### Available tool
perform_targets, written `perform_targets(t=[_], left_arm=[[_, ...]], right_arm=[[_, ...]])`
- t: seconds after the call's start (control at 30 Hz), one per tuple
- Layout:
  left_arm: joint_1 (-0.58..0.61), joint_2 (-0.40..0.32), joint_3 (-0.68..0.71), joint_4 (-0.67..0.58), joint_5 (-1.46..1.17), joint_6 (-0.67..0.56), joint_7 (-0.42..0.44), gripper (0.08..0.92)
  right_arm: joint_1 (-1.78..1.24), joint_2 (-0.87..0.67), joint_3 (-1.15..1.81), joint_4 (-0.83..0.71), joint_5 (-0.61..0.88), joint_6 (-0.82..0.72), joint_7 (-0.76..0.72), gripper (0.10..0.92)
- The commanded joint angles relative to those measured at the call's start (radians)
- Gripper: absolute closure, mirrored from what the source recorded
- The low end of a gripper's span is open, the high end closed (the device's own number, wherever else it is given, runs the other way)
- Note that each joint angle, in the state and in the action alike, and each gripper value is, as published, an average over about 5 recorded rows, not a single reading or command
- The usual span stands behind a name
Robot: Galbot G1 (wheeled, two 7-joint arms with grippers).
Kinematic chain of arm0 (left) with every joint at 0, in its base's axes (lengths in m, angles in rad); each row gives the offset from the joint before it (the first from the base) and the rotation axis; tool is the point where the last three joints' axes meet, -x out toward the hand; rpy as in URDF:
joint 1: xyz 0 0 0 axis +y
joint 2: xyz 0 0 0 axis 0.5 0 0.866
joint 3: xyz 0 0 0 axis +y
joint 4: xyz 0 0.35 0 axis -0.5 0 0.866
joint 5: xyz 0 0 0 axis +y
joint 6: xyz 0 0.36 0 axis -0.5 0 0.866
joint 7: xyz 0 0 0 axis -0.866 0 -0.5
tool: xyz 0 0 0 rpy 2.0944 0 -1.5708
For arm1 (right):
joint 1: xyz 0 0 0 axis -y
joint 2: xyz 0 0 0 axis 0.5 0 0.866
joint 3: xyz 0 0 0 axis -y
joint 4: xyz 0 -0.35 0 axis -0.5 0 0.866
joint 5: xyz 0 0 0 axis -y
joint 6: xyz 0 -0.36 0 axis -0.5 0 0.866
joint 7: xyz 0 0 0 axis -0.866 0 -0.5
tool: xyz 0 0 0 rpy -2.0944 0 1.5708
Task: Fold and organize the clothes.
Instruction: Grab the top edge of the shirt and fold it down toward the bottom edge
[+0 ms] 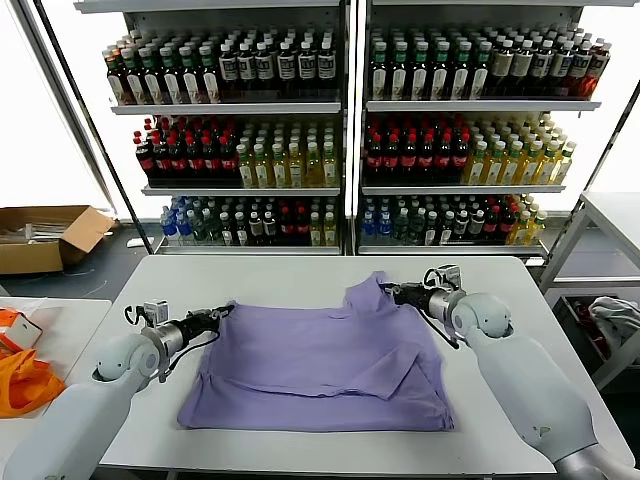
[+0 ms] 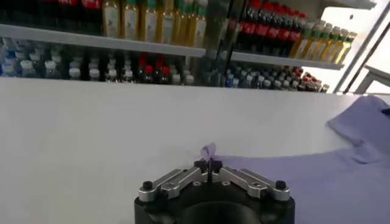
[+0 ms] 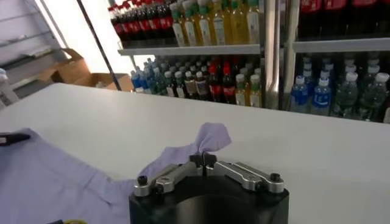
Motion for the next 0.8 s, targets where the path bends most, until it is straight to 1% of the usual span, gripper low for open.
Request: perform_targets(t=[0.03, 0.23, 0.37, 0.47, 0.57, 0.8], left_arm=[[0.130, 0.054, -0.092, -0.225, -0.067, -0.026, -0.093, 0.905], [0.298, 0.119, -0.198, -0.368, -0.080, -0.011, -0.118, 0.906], [0.412, 0.146, -0.258, -0.463, -0.086, -0.012, -0.130, 0.906], [0.497, 0.151, -0.308, -0.527, -0.089, -0.009, -0.144, 0.906], [0.559, 0.147, -0.346, -0.566, -0.086, -0.005, -0.154, 0.906], [0.683, 0.146, -0.418, -0.602, -0.073, 0.000, -0.159, 0.906]], right_arm=[[-0.176, -0.081, 0.122, 0.245, 0.066, 0.000, -0.004, 0.919], [-0.346, -0.139, 0.225, 0.387, 0.102, 0.009, -0.002, 0.919], [-0.466, -0.166, 0.295, 0.464, 0.116, 0.024, 0.001, 0.919], [-0.566, -0.179, 0.375, 0.534, 0.139, 0.030, 0.003, 0.919], [-0.671, -0.181, 0.465, 0.609, 0.165, 0.037, 0.005, 0.919], [-0.905, -0.157, 0.588, 0.739, 0.181, 0.053, 0.001, 0.919]])
